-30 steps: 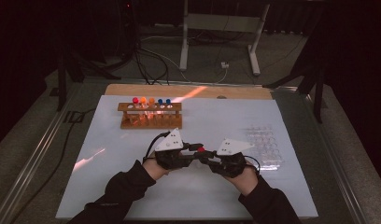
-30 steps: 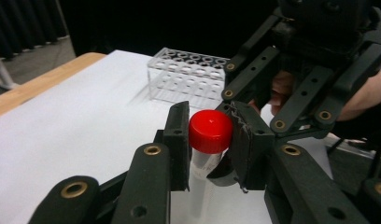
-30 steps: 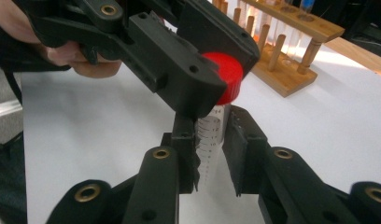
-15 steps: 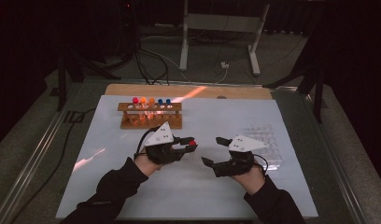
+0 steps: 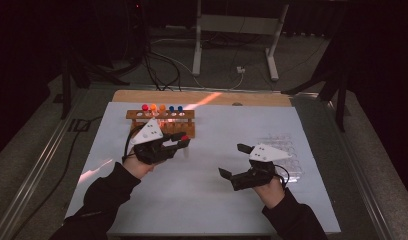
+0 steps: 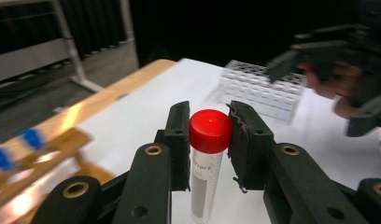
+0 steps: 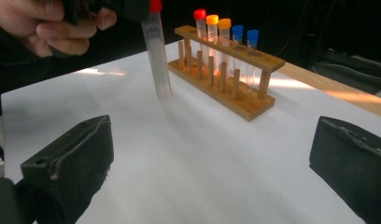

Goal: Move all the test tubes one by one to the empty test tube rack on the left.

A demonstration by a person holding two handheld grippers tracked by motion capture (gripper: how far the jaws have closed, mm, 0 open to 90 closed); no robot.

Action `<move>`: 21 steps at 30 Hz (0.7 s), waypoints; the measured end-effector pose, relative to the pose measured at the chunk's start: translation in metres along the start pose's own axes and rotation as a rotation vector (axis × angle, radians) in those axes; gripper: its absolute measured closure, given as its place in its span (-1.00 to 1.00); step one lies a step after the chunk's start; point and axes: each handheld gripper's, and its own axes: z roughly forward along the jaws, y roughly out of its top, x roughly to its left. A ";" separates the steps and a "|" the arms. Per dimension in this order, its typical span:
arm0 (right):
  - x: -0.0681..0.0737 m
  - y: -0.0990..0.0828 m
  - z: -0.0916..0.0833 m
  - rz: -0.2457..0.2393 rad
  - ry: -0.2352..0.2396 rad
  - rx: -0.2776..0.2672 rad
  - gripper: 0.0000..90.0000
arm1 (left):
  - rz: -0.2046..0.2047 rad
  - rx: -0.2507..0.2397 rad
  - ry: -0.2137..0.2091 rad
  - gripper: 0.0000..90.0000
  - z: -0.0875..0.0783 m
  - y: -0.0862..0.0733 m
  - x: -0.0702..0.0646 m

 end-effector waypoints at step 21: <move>0.000 0.000 0.000 -0.009 0.003 -0.006 -1.00 | -0.070 -0.006 0.307 0.59 -0.052 0.001 0.076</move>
